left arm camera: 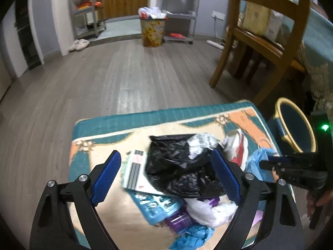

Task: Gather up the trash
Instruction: 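Grasp the blue face mask with the right gripper while the left grasps the black plastic bag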

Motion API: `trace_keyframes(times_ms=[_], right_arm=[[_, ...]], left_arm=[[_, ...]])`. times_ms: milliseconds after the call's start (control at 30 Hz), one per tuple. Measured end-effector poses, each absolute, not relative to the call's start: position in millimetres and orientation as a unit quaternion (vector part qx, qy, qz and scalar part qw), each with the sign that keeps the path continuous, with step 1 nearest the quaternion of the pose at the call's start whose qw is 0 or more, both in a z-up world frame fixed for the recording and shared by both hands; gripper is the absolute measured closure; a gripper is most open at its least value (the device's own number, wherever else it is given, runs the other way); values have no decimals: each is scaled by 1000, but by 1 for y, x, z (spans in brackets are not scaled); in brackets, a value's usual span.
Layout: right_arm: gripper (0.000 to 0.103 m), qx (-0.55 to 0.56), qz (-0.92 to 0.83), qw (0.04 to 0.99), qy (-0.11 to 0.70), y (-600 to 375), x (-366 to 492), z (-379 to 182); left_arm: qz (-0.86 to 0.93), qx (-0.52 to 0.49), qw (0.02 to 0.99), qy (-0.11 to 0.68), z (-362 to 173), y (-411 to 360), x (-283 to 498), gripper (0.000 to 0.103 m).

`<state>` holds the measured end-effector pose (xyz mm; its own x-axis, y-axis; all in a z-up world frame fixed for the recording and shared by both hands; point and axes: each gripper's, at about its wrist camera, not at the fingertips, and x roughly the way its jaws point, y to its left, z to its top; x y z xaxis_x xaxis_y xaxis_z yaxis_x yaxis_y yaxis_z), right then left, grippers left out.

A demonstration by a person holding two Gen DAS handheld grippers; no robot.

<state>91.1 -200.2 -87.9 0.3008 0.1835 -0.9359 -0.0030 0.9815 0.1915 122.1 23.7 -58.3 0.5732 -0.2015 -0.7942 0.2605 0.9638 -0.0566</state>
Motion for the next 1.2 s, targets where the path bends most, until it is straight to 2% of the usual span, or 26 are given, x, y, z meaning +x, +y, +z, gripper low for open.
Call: trace_keyframes(times_ms=[33,100,400,500,633,700,767,900,1200], right_arm=[[100,72,60,804,587,-201,91,-86],[103,68,63,810,580,-202,91,-81],[103,84,63,830,548,-223,90,-56],[103,84,63,832,544,-227,91,-54],[103,84,64,834,542,-231,94,-51],[103,89,62,836,539,-233,92,-47],[103,89,60,837,536,-234,91,-45],[103,80,60,845,526,-232,85,-35],[103,105,56,863,492,-245,69,-5]], left_arm=[[-137,40,884,445,-60,18,123,17],[-143,48,882,446,-63,12,124,17],[-174,90,860,471,-80,-23,125,30],[-181,110,849,485,-88,-32,124,41],[-183,133,834,503,-97,-37,121,69],[-179,138,835,502,-95,-36,118,72],[-181,137,837,499,-91,-33,114,86],[-176,135,845,487,-80,-25,107,91],[-167,114,884,422,-23,-15,82,92]])
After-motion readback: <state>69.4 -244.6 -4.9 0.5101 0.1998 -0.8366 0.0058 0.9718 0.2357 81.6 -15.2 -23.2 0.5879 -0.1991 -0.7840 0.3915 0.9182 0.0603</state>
